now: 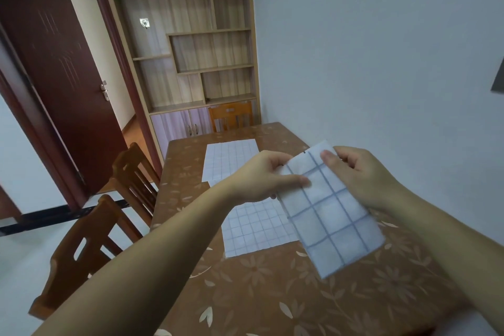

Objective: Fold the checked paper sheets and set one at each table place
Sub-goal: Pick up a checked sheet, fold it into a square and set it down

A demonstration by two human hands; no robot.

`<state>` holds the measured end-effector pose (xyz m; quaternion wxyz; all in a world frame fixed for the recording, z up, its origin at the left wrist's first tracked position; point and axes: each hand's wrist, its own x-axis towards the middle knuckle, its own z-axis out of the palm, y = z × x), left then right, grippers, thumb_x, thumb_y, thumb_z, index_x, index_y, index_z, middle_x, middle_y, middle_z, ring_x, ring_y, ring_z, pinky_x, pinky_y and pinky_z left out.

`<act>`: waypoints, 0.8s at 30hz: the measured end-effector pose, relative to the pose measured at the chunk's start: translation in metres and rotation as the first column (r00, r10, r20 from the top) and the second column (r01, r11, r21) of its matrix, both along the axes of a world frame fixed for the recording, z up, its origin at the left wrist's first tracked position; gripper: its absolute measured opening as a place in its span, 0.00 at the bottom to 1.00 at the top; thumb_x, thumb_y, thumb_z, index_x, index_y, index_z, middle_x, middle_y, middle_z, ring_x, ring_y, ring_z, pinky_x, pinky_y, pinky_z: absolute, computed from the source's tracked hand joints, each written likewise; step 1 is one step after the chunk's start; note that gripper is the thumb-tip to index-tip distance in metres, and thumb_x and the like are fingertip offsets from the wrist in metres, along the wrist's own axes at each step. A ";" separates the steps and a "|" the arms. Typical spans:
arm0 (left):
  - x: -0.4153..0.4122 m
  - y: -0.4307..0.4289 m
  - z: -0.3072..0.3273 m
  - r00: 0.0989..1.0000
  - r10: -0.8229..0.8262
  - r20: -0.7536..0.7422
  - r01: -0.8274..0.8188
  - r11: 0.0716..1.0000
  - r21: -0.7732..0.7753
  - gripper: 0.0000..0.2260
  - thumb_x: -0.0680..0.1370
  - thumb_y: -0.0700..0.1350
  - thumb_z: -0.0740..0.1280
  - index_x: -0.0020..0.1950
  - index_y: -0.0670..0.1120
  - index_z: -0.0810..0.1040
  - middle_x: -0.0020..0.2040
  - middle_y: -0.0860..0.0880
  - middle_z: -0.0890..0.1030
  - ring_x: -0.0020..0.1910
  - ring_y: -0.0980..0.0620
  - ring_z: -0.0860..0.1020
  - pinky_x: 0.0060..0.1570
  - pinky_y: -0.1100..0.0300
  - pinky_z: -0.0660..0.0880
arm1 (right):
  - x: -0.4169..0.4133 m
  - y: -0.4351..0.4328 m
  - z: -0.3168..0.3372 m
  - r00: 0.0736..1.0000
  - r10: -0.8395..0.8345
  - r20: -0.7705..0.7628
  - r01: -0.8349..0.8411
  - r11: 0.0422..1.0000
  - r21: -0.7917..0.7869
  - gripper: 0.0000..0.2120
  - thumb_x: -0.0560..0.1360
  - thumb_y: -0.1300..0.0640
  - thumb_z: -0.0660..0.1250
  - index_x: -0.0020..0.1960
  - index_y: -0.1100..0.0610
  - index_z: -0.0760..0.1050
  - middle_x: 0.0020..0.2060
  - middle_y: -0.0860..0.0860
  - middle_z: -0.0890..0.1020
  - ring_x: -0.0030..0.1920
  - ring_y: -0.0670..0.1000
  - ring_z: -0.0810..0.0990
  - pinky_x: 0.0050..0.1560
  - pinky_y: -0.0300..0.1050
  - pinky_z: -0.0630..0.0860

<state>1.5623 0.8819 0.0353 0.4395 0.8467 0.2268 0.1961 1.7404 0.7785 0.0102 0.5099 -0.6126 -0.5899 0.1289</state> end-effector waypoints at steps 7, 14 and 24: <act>0.011 -0.006 -0.010 0.930 0.103 0.353 0.077 0.884 -0.460 0.11 0.73 0.50 0.69 0.52 0.46 0.81 0.49 0.47 0.84 0.50 0.47 0.83 0.51 0.52 0.82 | 0.001 0.004 0.001 0.965 -0.260 -0.029 0.260 0.937 0.235 0.24 0.81 0.51 0.61 0.33 0.65 0.62 0.28 0.53 0.64 0.29 0.47 0.63 0.29 0.42 0.58; 0.027 -0.019 -0.024 0.950 0.138 0.280 -0.040 0.943 -0.329 0.05 0.80 0.48 0.66 0.49 0.49 0.81 0.48 0.52 0.85 0.47 0.56 0.84 0.47 0.62 0.81 | 0.004 0.004 0.000 0.910 -0.402 -0.102 0.413 0.860 0.301 0.25 0.81 0.51 0.62 0.32 0.63 0.58 0.26 0.51 0.61 0.28 0.46 0.59 0.28 0.43 0.56; 0.034 -0.010 -0.025 0.784 0.448 0.429 -0.311 0.882 -0.353 0.10 0.83 0.49 0.60 0.46 0.50 0.78 0.45 0.49 0.85 0.45 0.53 0.84 0.46 0.55 0.82 | -0.009 -0.003 -0.025 0.959 -0.283 -0.029 0.284 0.949 0.138 0.25 0.79 0.51 0.64 0.30 0.57 0.55 0.24 0.46 0.55 0.27 0.47 0.55 0.26 0.38 0.53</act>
